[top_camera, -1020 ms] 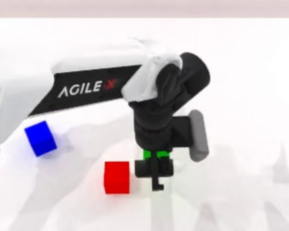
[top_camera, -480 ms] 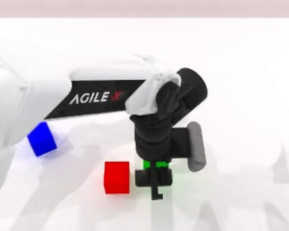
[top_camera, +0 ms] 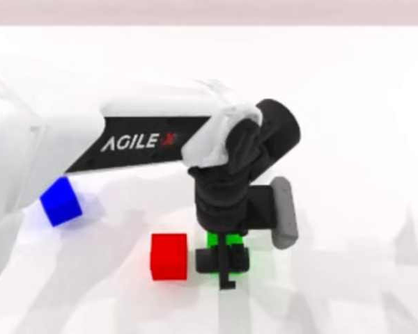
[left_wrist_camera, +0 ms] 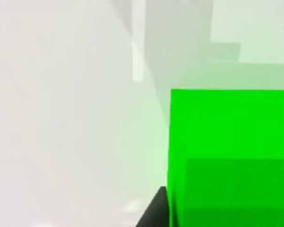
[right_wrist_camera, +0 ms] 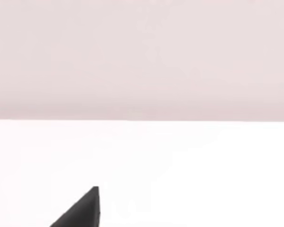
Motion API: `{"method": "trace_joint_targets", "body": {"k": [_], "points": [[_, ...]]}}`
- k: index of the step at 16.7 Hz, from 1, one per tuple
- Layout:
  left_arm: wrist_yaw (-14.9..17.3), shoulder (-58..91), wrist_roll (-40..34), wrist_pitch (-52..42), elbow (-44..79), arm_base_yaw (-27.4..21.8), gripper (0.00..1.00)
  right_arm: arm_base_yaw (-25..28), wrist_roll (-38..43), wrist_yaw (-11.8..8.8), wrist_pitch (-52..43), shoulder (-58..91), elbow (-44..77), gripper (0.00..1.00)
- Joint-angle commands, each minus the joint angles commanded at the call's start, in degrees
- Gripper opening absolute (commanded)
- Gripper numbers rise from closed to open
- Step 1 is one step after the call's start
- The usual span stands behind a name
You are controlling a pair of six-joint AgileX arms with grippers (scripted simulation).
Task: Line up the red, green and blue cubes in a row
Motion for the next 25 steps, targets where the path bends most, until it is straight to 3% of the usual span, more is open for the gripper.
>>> {"method": "trace_joint_targets", "body": {"k": [3,4,13,20,25], "points": [[0.0,0.0,0.0,0.0,0.0,0.0,0.98,0.0,0.0,0.0,0.0,0.0,0.0,1.00],[0.0,0.0,0.0,0.0,0.0,0.0,1.00,0.0,0.0,0.0,0.0,0.0,0.0,1.00],[0.0,-0.1,0.0,-0.2,0.2,0.1,1.00,0.0,0.0,0.0,0.0,0.0,0.0,1.00],[0.0,-3.6,-0.2,-13.0,9.0,1.0,1.00,0.0,0.0,0.0,0.0,0.0,0.0,1.00],[0.0,-4.1,-0.2,-14.2,10.0,0.8,1.00,0.0,0.0,0.0,0.0,0.0,0.0,1.00]]}}
